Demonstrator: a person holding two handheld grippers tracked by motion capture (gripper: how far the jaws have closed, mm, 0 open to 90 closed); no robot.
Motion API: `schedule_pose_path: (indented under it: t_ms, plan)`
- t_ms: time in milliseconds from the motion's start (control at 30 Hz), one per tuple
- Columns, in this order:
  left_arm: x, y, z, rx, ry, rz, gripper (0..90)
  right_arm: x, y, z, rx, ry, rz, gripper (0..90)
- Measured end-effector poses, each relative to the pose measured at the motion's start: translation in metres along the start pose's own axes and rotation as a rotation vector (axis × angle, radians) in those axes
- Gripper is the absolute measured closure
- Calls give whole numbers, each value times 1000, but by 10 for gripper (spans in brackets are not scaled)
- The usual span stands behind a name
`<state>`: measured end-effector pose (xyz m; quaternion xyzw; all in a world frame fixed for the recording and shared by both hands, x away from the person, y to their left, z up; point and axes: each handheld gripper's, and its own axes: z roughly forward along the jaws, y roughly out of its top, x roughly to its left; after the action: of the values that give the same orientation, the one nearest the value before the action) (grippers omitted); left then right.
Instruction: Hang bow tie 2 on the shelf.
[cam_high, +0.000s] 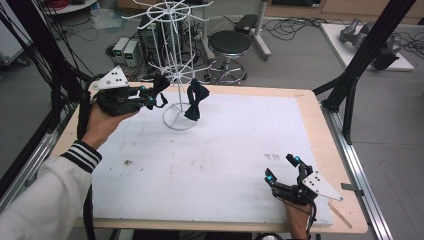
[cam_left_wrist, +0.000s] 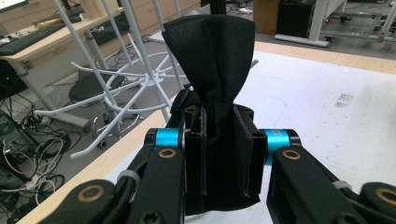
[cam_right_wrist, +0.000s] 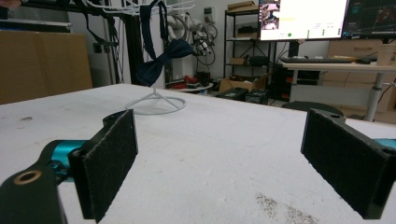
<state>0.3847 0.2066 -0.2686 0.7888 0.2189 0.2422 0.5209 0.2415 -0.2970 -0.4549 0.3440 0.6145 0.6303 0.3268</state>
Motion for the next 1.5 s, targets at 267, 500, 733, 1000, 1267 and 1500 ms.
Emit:
schedule_pose_path:
  t_ms: [267,500,733,1000,1267,1500]
  plan:
    - [-2,0,6,8,0,-3,758,0,0,0,-5,-2,-9,102]
    - [-2,1,6,12,-3,2,758,-1,0,0,-5,0,-8,102]
    - [-3,1,2,6,-4,-4,758,-1,0,0,-5,0,-10,102]
    - [-1,-2,-7,3,-6,0,758,0,0,0,2,2,-8,102]
    - [7,-8,-22,-10,15,-22,758,0,0,0,3,3,-6,102]
    - [16,-13,-32,-6,38,-37,758,0,0,0,2,2,-5,102]
